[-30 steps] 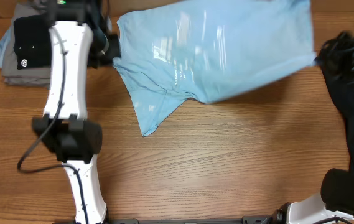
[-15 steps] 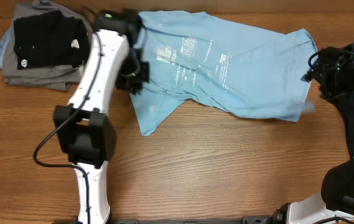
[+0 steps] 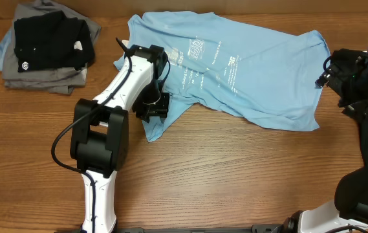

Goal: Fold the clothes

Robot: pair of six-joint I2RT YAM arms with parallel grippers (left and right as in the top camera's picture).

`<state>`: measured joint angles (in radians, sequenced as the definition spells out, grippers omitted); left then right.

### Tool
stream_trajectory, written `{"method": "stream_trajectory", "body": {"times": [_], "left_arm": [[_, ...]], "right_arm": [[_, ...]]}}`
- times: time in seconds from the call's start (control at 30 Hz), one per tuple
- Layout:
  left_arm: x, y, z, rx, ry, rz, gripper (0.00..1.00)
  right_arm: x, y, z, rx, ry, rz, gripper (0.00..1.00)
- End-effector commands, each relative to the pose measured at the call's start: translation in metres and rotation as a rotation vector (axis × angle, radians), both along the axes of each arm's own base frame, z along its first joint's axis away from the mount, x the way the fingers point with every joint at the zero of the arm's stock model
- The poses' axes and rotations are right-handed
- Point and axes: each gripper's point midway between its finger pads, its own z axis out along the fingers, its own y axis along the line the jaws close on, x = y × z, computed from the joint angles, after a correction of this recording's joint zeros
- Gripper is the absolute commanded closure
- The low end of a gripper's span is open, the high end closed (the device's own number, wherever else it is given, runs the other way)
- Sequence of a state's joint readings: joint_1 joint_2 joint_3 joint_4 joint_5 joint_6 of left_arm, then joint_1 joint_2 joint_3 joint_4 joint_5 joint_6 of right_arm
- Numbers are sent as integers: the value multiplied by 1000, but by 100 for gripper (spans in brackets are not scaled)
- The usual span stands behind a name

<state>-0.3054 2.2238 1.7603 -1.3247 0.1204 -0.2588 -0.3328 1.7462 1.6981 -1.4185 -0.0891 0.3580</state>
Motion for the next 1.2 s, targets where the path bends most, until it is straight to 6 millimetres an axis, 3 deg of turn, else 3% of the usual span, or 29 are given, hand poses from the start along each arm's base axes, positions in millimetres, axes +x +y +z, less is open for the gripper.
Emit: {"method": "stream_trajectory", "body": {"times": [0.0,0.2,0.33,0.43,0.53,0.57,0.93,1.17], "left_arm": [[1,0,-2,-25,-28,-17,51],[-4,0,-20,-31,-28,-21,52],[-14,-4,-31,-74,-6,-57,60],[-26,-1,-38,-65,28,-54,70],[-42,6,-42,-39,86,-35,96],[-47,10,-41,-19,107,-19,96],[-87,88,-7,396,275,219,96],[-91,99,30,417,229,282,96]], "right_arm": [[-4,7,-6,20,2,5,0],[-8,10,-29,41,30,6,0],[-7,16,-39,75,24,10,0],[-8,18,-45,87,28,11,0],[-10,19,-47,89,36,11,1],[-10,19,-47,89,36,11,1],[-17,21,-47,100,65,10,5],[-24,24,-48,109,92,8,5]]}}
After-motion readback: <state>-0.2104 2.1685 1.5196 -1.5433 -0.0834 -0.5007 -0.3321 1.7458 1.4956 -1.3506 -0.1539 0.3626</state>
